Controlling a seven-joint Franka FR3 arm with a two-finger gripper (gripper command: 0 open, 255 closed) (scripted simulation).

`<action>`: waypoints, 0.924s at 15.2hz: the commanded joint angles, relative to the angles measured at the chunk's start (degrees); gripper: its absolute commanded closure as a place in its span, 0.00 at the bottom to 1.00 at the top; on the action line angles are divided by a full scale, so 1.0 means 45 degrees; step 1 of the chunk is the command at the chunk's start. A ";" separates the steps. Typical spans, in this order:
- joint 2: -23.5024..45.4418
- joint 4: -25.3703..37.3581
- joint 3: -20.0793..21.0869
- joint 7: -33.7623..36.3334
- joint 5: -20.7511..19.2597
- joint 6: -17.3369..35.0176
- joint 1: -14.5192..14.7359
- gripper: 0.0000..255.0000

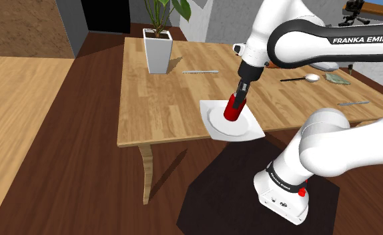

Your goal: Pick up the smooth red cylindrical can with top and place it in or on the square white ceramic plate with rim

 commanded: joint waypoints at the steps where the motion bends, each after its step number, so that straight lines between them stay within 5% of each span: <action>1: 0.0002 -0.0008 -0.0001 0.0000 -0.0001 0.0017 0.0000 1.00; 4: 0.0002 -0.0008 -0.0001 0.0000 -0.0001 0.0017 0.0000 1.00; 5: 0.0001 -0.0008 -0.0001 0.0000 -0.0001 0.0017 -0.0001 0.00; 10: 0.0001 -0.0009 -0.0001 0.0000 -0.0001 0.0018 -0.0001 0.00; 14: -0.0172 0.1526 0.0128 -0.0018 0.0133 -0.1690 0.0061 0.00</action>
